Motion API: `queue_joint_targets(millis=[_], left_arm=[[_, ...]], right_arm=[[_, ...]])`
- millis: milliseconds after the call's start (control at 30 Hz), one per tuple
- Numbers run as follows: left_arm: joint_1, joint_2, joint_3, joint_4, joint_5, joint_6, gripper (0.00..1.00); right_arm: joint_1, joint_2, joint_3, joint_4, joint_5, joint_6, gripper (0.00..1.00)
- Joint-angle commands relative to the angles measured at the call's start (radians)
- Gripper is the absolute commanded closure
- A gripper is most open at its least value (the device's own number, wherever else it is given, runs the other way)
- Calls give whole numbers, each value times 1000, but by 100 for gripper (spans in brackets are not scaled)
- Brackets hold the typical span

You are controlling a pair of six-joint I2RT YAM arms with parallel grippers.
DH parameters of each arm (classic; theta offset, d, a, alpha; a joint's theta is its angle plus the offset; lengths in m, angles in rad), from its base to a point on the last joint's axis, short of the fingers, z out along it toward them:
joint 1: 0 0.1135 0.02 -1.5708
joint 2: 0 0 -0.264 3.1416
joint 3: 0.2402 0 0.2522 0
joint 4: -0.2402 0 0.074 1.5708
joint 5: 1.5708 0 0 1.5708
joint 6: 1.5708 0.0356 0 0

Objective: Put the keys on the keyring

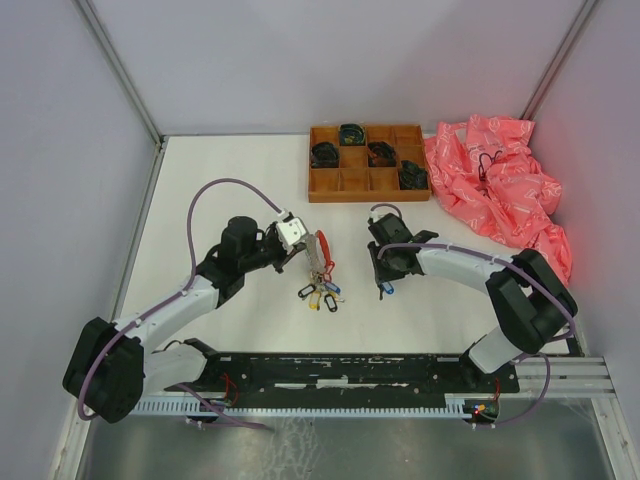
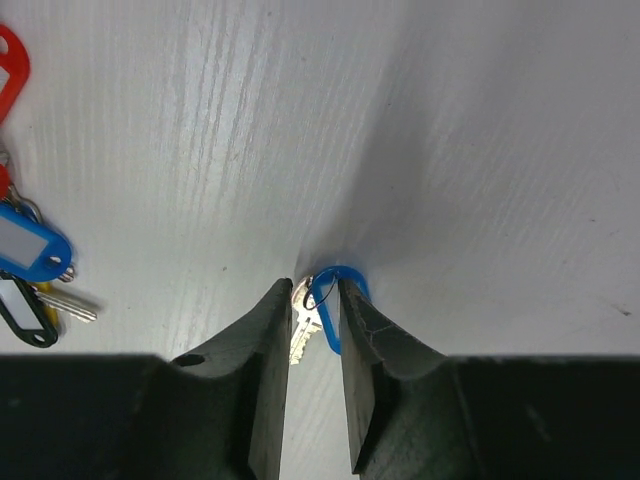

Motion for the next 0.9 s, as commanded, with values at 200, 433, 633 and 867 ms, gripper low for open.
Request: queue_joint_targets(millis=[200,433,633,867], left_arm=[[3,2,47,22,31,-2,97],[3,-9,48,10,31,2,97],[3,-9,51,4,31,5,97],[2,-19,50,1,31,8,97]], right_arm=[[11,-10,28,-14,56,-12,87],[11,-40,136,-236,69,-128,99],[10,53,326,-535,82,-257,99],[11,232,490,-604,35,-362,98]])
